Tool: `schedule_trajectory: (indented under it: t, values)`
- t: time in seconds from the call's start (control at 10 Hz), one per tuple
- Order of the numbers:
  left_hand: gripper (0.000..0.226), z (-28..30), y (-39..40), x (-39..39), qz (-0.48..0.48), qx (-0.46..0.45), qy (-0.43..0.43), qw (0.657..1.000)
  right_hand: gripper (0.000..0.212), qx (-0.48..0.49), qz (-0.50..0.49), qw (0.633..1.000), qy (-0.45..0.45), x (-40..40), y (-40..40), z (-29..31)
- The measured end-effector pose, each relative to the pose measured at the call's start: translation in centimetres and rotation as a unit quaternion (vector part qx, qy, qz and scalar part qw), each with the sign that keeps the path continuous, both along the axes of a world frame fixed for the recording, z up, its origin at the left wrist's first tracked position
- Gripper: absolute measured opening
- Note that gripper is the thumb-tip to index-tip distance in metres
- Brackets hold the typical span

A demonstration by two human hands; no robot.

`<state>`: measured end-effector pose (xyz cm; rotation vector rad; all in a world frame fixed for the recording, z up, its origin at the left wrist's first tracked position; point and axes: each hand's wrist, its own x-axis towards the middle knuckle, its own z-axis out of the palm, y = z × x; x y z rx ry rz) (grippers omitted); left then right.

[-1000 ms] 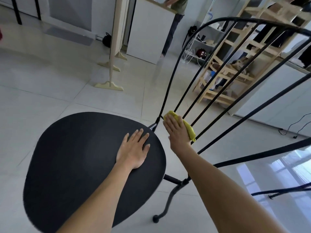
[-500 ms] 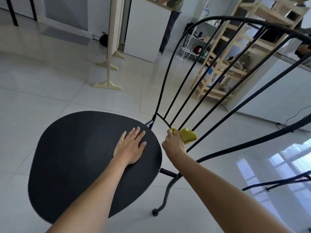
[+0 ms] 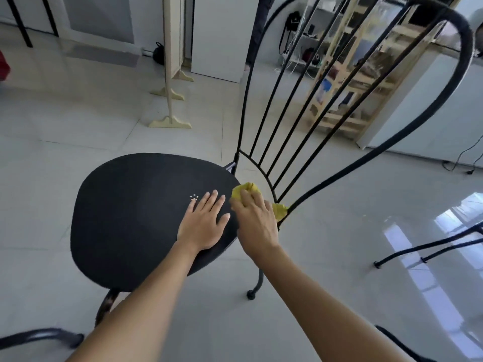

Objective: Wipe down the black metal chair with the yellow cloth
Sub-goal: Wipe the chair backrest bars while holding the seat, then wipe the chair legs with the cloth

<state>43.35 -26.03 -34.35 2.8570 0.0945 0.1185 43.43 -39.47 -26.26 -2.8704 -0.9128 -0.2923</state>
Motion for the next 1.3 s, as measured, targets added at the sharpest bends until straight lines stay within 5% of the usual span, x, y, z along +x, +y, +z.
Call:
schedule_trajectory:
  t: [0.2,0.3,0.5,0.6,0.8,0.9,1.0,1.1,1.3]
  values:
    - [0.058,0.4,-0.7,-1.1,0.012,-0.012,0.021,1.000,0.066,0.219,-0.134,0.965,0.056,-4.6,-2.2,-4.5]
    - [0.058,0.6,-0.6,-1.1,0.024,-0.023,0.023,0.999,0.061,0.336,-0.205,0.914,0.098,-6.6,-3.9,-7.0]
    - [0.057,0.3,-0.9,-0.9,0.033,-0.032,0.017,0.999,0.032,0.534,-0.398,0.718,0.205,-6.7,-6.8,-7.2]
    - [0.057,0.1,-0.8,-1.0,0.036,-0.031,0.011,0.999,0.036,0.605,-0.393,0.669,0.180,-4.0,-6.3,-6.0]
    - [0.057,0.1,-0.9,-0.8,0.037,-0.026,0.003,0.999,0.036,0.657,-0.288,0.640,0.275,-0.2,-4.6,-6.3]
    - [0.057,0.0,-0.9,-0.7,0.037,-0.022,0.001,0.999,0.040,0.643,-0.226,0.671,0.292,-0.3,-5.8,-7.9]
    - [0.057,-0.1,-0.9,-0.8,0.039,-0.019,0.001,0.999,0.032,0.553,-0.198,0.763,0.269,-0.6,-6.3,-8.2]
    - [0.057,-0.1,-1.0,-0.9,0.038,-0.019,-0.001,0.999,0.009,0.523,-0.268,0.787,0.190,0.1,-5.1,-8.3]
    - [0.057,0.0,-1.0,-0.9,0.036,-0.020,0.000,0.999,0.025,0.511,-0.387,0.762,0.090,1.4,-2.7,-9.3]
